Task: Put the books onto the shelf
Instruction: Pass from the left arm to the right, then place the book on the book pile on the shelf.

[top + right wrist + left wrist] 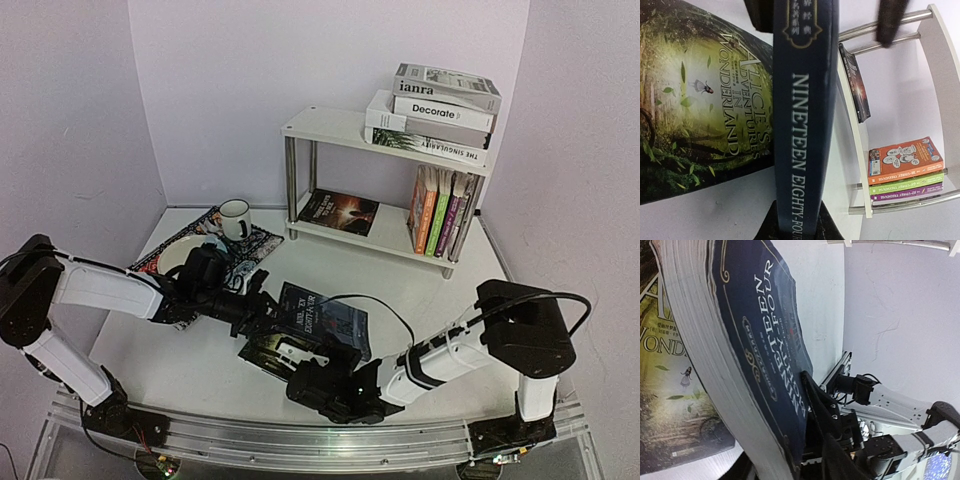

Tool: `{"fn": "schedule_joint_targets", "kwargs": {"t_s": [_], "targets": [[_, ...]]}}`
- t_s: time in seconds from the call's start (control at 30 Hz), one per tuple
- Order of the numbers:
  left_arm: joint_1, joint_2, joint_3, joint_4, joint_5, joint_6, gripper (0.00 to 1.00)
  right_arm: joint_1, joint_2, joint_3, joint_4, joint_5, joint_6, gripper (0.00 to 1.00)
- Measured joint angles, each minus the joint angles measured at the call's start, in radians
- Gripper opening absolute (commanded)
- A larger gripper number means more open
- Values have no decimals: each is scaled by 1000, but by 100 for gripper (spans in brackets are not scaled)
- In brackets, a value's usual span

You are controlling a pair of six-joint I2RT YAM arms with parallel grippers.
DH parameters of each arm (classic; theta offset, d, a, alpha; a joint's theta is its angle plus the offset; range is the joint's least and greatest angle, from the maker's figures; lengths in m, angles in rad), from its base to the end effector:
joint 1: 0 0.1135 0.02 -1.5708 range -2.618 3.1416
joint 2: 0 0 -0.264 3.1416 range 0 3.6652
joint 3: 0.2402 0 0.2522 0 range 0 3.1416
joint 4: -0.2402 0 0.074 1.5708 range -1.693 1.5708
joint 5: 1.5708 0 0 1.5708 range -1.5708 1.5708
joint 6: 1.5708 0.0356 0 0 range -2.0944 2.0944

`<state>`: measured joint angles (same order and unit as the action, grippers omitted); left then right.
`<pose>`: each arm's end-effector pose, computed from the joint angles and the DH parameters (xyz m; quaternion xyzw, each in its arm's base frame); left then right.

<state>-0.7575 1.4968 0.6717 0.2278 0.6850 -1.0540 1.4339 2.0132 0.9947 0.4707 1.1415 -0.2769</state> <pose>0.1987 -0.2189 0.1804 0.0324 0.8466 -0.5299 0.0383 0.0851 0.3804 0.1288 -0.3804 0.6809 -0.1692 0.6025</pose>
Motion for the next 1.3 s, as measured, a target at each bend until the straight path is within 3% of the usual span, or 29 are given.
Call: {"fn": "schedule_joint_targets", "kwargs": {"t_s": [0.17,0.23,0.37,0.6,0.77,1.03,1.3], "targets": [[-3,-57,-11,2,-9,5,87,-4,-9,-5,9,0,-36,0],[-4,-89,-19,-1,-26,18,91,-11,-25,-13,8,-5,-59,0],[-4,-190,-23,-39,-104,53,93,-35,-78,-32,2,-29,-120,0],[-5,-371,84,-292,-350,169,93,-132,-165,-35,-7,-68,-282,0],[-3,-506,90,-382,-498,205,93,-228,-202,-5,-29,-96,-396,0],[-3,-578,84,-424,-629,232,88,-371,-198,189,-53,-140,-576,0],[-3,-582,67,-449,-694,247,88,-494,-74,434,-30,-160,-711,0]]}}
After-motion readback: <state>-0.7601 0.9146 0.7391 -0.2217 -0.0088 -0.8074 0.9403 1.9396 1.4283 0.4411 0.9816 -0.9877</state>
